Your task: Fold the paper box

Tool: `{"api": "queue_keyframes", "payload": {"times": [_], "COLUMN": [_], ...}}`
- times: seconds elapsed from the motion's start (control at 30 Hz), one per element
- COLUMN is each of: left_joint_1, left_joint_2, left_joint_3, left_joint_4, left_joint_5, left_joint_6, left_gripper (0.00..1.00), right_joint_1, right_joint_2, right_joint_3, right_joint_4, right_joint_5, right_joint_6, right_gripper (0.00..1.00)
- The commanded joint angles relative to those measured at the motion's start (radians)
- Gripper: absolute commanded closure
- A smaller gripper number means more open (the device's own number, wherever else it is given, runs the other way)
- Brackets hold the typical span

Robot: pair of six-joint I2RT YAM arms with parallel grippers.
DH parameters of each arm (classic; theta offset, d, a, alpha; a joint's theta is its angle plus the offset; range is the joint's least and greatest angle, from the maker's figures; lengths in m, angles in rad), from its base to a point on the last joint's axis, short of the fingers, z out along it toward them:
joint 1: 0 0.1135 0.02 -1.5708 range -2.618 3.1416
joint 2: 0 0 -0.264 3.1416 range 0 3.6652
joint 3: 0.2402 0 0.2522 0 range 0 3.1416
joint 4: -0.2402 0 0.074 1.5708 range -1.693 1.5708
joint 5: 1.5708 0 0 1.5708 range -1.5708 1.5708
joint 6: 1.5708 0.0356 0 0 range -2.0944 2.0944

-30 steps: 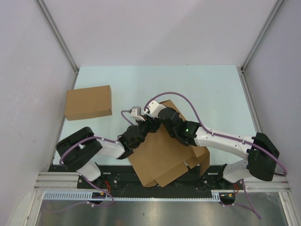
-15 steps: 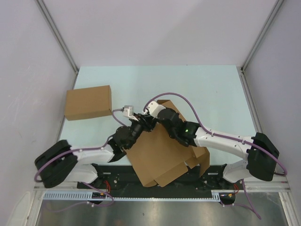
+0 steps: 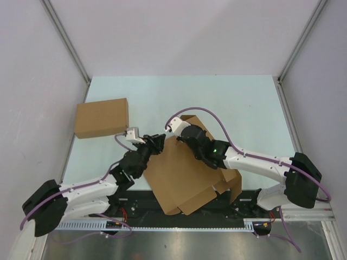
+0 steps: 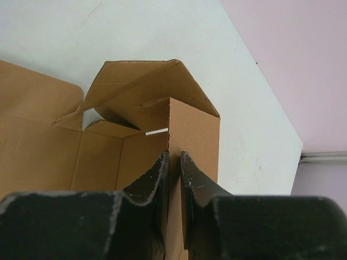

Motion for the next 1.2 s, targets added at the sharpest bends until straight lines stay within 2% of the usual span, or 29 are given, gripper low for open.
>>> {"api": "queue_keyframes", "payload": {"times": [0.0, 0.17, 0.27, 0.4, 0.6, 0.73, 0.93, 1.03, 1.17], "left_joint_1": [0.109, 0.299, 0.356, 0.372, 0.366, 0.361, 0.356, 0.353, 0.346], "left_joint_2": [0.118, 0.299, 0.435, 0.616, 0.796, 0.814, 0.854, 0.850, 0.785], "left_joint_3": [0.086, 0.158, 0.219, 0.319, 0.437, 0.388, 0.336, 0.305, 0.244], "left_joint_4": [-0.085, 0.018, 0.128, 0.231, 0.398, 0.536, 0.636, 0.653, 0.628], "left_joint_5": [-0.045, 0.139, 0.243, 0.441, 0.677, 0.747, 0.851, 0.871, 0.833], "left_joint_6": [-0.081, -0.165, -0.168, -0.185, -0.242, -0.256, -0.253, -0.256, -0.184], "left_gripper": [0.54, 0.54, 0.54, 0.54, 0.54, 0.54, 0.54, 0.54, 0.54], "right_joint_1": [0.009, 0.010, 0.010, 0.010, 0.009, 0.007, 0.009, 0.009, 0.009], "right_joint_2": [0.017, 0.021, 0.023, 0.021, 0.018, 0.012, 0.011, 0.012, 0.012], "right_joint_3": [0.023, 0.023, 0.023, 0.023, 0.022, 0.022, 0.017, 0.017, 0.017], "right_joint_4": [-0.039, -0.035, -0.034, -0.034, -0.031, -0.034, -0.026, -0.028, -0.026], "right_joint_5": [-0.030, -0.035, -0.043, -0.046, -0.052, -0.054, -0.060, -0.060, -0.061], "right_joint_6": [0.037, 0.038, 0.040, 0.043, 0.045, 0.043, 0.048, 0.049, 0.049], "right_gripper": [0.90, 0.90, 0.90, 0.90, 0.90, 0.90, 0.90, 0.90, 0.90]}}
